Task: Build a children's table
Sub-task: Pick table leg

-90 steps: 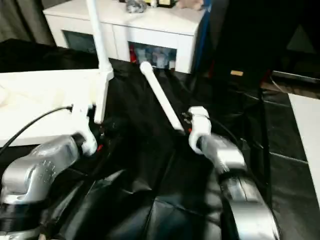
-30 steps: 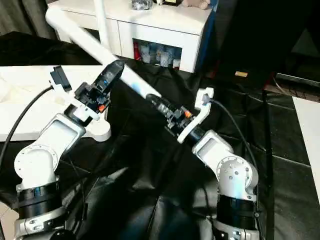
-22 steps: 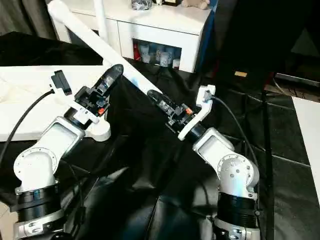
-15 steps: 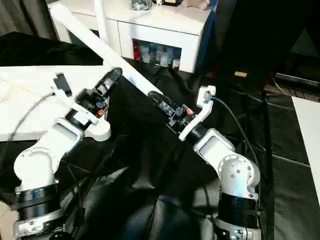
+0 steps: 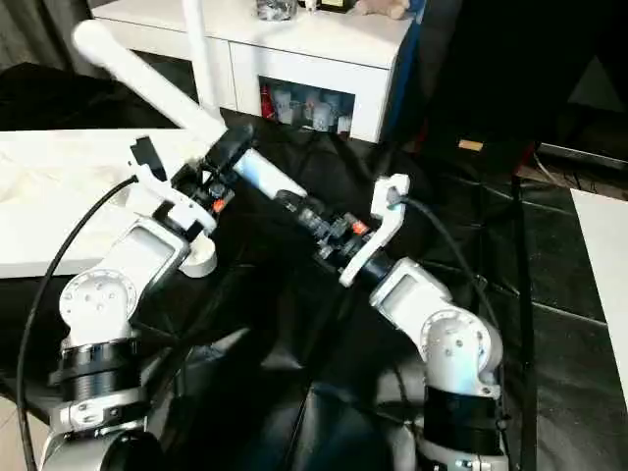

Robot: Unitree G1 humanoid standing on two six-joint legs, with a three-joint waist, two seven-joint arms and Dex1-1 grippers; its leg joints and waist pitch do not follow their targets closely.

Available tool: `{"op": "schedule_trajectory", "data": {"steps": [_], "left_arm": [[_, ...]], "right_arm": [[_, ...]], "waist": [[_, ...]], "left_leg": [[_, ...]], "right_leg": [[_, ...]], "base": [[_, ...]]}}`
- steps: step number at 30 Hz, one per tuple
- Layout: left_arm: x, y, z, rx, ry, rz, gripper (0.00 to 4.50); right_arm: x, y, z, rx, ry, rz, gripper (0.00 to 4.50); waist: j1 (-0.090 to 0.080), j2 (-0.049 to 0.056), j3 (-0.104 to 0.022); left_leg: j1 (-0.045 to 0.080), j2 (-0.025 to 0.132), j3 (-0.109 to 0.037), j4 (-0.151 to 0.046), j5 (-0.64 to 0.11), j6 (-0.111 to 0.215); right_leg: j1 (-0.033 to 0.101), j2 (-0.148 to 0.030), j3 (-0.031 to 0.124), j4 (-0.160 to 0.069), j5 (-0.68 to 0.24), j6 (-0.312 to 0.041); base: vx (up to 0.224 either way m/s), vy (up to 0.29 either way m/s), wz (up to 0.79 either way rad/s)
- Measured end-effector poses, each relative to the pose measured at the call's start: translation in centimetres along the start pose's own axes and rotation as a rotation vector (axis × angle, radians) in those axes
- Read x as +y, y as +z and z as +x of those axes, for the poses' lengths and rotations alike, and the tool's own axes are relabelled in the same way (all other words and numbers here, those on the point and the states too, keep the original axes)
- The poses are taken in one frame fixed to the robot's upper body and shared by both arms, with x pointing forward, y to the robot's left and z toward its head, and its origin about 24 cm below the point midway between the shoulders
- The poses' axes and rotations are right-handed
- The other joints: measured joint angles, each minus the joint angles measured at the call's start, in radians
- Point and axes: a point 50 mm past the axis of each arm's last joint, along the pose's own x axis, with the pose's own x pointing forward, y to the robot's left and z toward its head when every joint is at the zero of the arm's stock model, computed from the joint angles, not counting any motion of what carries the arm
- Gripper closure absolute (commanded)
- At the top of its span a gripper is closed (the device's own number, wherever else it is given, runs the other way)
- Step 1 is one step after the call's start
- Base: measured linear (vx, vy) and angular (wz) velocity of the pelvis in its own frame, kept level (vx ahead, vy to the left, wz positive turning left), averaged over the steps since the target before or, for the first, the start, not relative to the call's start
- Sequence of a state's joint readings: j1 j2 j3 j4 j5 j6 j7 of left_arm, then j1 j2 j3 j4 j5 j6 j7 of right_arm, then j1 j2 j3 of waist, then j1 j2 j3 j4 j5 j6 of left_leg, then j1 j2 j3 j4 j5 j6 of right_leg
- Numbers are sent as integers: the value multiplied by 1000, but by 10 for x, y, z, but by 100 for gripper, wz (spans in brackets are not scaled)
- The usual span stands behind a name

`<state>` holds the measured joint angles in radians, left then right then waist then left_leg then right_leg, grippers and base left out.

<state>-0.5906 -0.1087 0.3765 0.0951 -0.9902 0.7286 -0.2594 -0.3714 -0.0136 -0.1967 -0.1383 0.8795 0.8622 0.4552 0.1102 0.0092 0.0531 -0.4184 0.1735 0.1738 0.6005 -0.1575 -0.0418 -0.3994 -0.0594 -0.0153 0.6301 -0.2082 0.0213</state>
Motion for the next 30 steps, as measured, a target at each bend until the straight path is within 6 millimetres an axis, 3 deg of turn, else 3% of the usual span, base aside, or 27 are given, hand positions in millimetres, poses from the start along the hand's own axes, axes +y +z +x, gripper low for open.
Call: {"op": "schedule_trajectory", "data": {"steps": [7,23,24,27,30], "left_arm": [[0,-30,5,117,9,-25,0],[3,-27,5,80,49,10,0],[3,-26,5,74,53,10,28],[4,-23,4,64,61,9,38],[5,-23,4,63,61,8,78]], "right_arm": [[2,-4,4,6,6,12,336],[2,-4,4,3,-3,10,336],[2,-3,4,1,-5,10,336],[1,-1,2,-10,-16,7,336],[1,-1,2,-14,-15,8,336]], "waist": [[1,0,0],[1,0,0],[1,0,0],[1,0,0],[0,0,0]], "left_leg": [[0,0,0,0,0,0],[0,0,0,0,0,0],[0,0,0,0,0,0],[0,0,0,0,0,0],[0,0,0,0,0,0]], "right_leg": [[0,0,0,0,0,0],[0,0,0,0,1,0],[0,0,0,0,1,0],[0,0,0,0,1,0],[0,0,0,0,1,0]], "base": [[0,0,0],[0,0,0],[0,0,0],[0,0,0],[0,0,0]]}}
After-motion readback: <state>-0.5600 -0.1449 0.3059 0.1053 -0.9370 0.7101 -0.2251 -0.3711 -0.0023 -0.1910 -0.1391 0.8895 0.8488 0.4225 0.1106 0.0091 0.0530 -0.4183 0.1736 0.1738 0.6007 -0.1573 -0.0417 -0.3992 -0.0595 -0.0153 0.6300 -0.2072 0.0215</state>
